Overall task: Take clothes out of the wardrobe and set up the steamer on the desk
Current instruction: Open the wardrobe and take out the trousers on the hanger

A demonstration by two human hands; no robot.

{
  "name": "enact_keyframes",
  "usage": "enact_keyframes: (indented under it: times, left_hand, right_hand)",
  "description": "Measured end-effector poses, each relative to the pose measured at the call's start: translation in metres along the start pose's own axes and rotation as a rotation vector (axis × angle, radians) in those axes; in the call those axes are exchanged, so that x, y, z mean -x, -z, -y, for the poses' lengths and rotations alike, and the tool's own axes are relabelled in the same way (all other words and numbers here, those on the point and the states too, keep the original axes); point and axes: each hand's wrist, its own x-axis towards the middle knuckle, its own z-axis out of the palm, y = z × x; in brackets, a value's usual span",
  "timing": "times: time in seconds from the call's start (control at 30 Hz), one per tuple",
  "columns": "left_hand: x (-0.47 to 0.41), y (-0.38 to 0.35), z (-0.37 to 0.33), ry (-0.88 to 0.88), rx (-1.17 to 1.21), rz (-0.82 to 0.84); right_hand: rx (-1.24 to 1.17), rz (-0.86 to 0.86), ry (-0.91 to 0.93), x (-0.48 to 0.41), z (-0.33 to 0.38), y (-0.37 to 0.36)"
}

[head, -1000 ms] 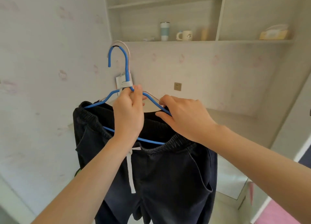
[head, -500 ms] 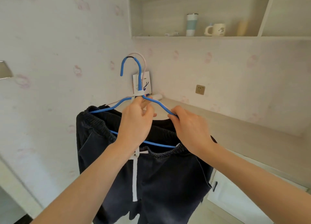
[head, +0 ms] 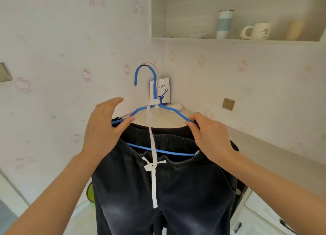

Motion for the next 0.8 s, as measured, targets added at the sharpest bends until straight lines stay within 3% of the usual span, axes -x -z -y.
enact_keyframes:
  times: [0.1, 0.23, 0.57, 0.8]
  left_hand:
    - [-0.023, -0.019, 0.025, -0.062, -0.132, 0.101]
    - [-0.054, -0.044, 0.062, -0.095, -0.226, 0.084]
    - [-0.179, -0.099, 0.145, -0.189, -0.191, -0.057]
    - [-0.249, -0.130, 0.194, -0.204, -0.152, -0.070]
  right_hand:
    - [-0.009, 0.004, 0.005, -0.025, -0.008, -0.012]
    - [-0.044, -0.031, -0.014, -0.062, -0.017, -0.033]
    - [-0.025, -0.110, -0.015, -0.192, -0.020, -0.100]
    - [0.011, -0.091, -0.037, -0.266, -0.018, -0.152]
